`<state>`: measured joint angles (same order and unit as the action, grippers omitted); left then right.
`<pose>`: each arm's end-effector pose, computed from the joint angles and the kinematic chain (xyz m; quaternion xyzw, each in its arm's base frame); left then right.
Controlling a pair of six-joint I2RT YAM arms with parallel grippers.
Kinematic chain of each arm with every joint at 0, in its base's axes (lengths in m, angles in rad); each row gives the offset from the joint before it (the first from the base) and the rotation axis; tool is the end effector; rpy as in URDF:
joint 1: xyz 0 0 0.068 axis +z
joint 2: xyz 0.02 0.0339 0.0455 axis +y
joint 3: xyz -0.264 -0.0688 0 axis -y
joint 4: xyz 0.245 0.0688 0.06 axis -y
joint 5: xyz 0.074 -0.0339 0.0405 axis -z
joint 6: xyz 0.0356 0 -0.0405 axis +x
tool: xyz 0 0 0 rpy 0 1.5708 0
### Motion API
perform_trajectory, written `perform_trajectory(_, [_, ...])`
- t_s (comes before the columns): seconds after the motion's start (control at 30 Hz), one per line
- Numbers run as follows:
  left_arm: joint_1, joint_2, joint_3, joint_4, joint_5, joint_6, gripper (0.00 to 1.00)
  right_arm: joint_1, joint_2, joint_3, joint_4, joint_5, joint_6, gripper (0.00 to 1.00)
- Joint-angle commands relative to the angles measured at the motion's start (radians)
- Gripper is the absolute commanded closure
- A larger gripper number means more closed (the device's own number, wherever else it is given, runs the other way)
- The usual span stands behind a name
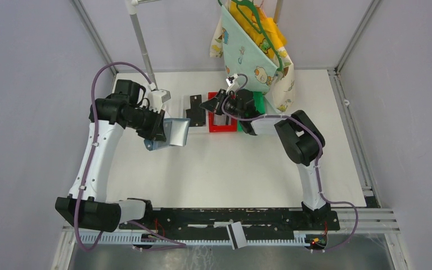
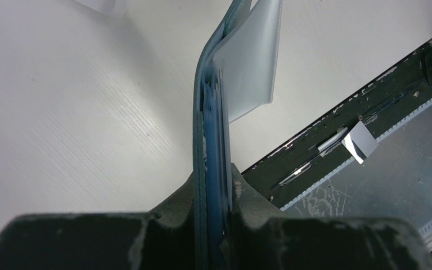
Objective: Take the credit cards out of the card holder
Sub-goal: Place the credit card in the storage box.
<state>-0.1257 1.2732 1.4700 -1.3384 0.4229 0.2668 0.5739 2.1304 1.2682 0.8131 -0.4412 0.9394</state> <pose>0.2119 -0.0415 0.3758 0.2301 0.9282 -0.1899 0.2221 0.3875 0.2686 0.1850 -0.0199 0.7224 0.5771 0.3804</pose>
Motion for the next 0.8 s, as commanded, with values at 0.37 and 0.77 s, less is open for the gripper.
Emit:
perform_trajectory(0.37, [0.0,-0.035,0.079,-0.04,0.121,0.057,0.98,0.022,0.071,0.135,-0.117,0.107,-0.116,0.92])
perform_trajectory(0.77, [0.0,-0.035,0.101,-0.046,0.142,0.056,0.98,0.023,-0.054,0.11,-0.242,0.122,-0.248,0.71])
